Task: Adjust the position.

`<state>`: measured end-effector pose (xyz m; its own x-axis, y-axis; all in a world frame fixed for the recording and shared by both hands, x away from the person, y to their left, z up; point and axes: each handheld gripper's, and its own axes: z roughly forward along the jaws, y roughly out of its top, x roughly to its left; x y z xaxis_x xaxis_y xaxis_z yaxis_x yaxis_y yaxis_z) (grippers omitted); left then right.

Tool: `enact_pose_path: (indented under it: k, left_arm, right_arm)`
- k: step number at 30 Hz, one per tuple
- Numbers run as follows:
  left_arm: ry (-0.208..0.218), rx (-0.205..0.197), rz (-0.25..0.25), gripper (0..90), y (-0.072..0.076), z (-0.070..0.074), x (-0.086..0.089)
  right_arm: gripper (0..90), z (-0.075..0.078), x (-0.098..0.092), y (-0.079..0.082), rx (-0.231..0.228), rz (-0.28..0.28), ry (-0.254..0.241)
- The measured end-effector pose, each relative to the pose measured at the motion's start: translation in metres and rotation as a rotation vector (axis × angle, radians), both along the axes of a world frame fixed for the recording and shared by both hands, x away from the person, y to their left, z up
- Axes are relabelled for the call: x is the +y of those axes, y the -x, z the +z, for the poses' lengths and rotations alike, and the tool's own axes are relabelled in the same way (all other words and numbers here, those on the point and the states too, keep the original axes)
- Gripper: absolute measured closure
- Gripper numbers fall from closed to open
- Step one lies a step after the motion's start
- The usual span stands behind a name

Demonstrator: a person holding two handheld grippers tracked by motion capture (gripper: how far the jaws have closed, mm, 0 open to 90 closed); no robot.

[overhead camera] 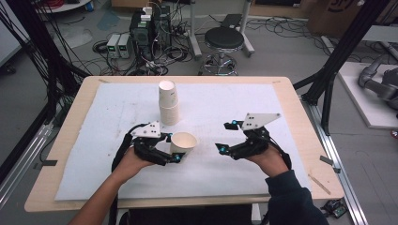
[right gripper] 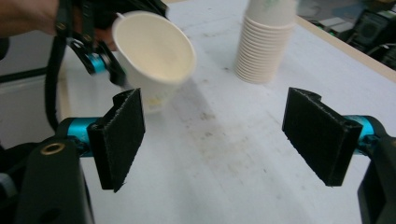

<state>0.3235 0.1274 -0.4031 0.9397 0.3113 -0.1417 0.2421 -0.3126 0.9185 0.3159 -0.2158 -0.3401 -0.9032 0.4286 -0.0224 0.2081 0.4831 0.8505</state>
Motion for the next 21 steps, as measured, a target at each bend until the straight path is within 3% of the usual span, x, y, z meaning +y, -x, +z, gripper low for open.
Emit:
enact_pose_path:
  k: [6,13,17,21]
  left_arm:
    - [0.069,-0.049,0.058,33.1,0.002,-0.001,0.016]
    - [0.152,-0.103,0.14,32.1,0.005,-0.001,0.036]
    - [0.153,-0.119,0.173,31.9,0.004,-0.001,0.044]
    - [0.156,-0.127,0.19,31.5,0.006,-0.001,0.048]
  right_arm:
    - [21.6,-0.019,-0.028,0.002,0.002,-0.096,-0.015]
    - [21.3,-0.043,-0.05,0.008,-0.042,-0.184,-0.044]
    - [21.2,-0.052,-0.058,0.01,-0.061,-0.24,-0.096]
    - [21.1,-0.056,-0.061,0.011,-0.057,-0.264,-0.104]
